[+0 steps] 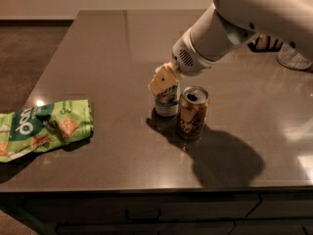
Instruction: Move 7up can near orange can
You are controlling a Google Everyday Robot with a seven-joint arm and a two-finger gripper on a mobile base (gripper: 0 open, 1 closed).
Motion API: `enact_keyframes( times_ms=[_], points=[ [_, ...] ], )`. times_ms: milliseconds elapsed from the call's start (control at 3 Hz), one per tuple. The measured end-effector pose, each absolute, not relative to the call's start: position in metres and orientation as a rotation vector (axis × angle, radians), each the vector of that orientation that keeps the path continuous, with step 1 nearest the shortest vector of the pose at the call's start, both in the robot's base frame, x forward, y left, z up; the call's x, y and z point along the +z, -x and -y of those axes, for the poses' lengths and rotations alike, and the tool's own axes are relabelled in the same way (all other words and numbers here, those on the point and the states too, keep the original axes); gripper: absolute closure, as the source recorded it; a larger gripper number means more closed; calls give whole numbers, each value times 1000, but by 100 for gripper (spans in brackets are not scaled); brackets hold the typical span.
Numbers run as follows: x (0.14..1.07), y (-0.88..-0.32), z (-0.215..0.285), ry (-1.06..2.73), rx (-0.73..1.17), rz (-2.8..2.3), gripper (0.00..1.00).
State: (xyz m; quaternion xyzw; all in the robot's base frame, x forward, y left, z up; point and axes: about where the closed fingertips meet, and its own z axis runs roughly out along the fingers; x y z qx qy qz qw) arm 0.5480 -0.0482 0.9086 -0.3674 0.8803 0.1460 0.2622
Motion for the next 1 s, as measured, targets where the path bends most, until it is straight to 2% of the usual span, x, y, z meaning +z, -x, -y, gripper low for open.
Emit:
enact_keyframes(
  times_ms=[333,667,1000],
  points=[
    [909,-547,47,997,394,-2381,13],
    [909,-546,46,1000,394,-2380,0],
    [909,-546,46,1000,394,-2380,0]
  ],
)
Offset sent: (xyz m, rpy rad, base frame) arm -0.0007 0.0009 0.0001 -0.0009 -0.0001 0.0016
